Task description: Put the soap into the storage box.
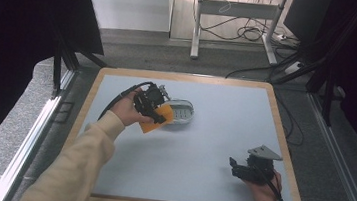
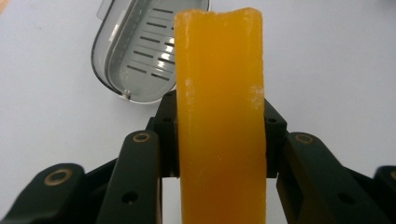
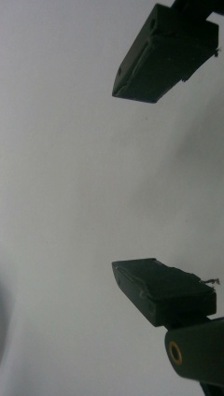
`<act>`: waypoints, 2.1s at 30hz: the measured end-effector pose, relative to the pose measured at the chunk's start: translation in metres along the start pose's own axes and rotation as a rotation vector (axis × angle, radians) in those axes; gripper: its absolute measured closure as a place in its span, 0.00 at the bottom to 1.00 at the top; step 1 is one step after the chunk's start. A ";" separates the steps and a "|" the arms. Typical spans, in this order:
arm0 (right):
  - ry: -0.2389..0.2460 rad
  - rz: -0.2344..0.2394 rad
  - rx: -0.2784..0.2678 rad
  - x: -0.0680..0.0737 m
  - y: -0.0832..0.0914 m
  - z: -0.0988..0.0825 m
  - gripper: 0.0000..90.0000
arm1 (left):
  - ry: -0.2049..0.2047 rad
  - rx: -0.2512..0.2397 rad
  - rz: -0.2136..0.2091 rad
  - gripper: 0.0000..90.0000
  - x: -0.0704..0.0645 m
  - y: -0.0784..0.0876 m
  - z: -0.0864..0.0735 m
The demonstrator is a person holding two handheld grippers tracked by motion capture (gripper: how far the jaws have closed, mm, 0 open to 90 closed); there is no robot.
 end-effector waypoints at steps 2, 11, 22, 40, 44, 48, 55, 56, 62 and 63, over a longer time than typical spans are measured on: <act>0.000 -0.001 -0.001 0.000 0.000 0.000 0.16 | 0.004 0.001 -0.001 0.69 0.002 -0.002 0.002; 0.007 0.000 0.003 0.002 -0.002 0.001 0.16 | 0.004 0.006 0.013 0.69 0.012 -0.006 0.005; 0.007 0.001 0.003 0.001 -0.004 0.001 0.16 | 0.011 -0.009 -0.001 0.69 0.025 -0.017 0.016; 0.011 0.003 -0.001 0.001 -0.004 0.001 0.16 | -0.032 -0.012 -0.012 0.69 0.031 -0.017 0.034; 0.011 0.003 0.000 0.001 -0.004 0.001 0.16 | -0.040 -0.010 -0.006 0.69 0.033 -0.017 0.037; 0.013 0.002 -0.001 0.001 -0.004 0.001 0.16 | -0.053 -0.016 -0.011 0.69 0.034 -0.020 0.044; 0.010 0.000 0.000 0.000 -0.004 0.001 0.16 | -0.084 -0.013 -0.004 0.69 0.034 -0.024 0.050; 0.012 0.000 0.001 0.000 -0.004 0.001 0.16 | -0.095 -0.005 -0.002 0.69 0.034 -0.025 0.051; 0.012 0.002 0.001 0.000 -0.004 0.001 0.16 | -0.112 0.000 -0.005 0.69 0.034 -0.027 0.056; 0.011 0.002 0.001 0.000 -0.005 0.001 0.16 | -0.113 0.002 -0.005 0.69 0.034 -0.027 0.057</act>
Point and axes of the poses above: each handheld gripper's, and its own axes: y roughly backward along the jaws, z roughly out of its top, x roughly to its left, the point moved 5 cm from there along -y, roughly forward along the jaws, and after that the axes turned 4 degrees about -z, right-handed, at the moved point
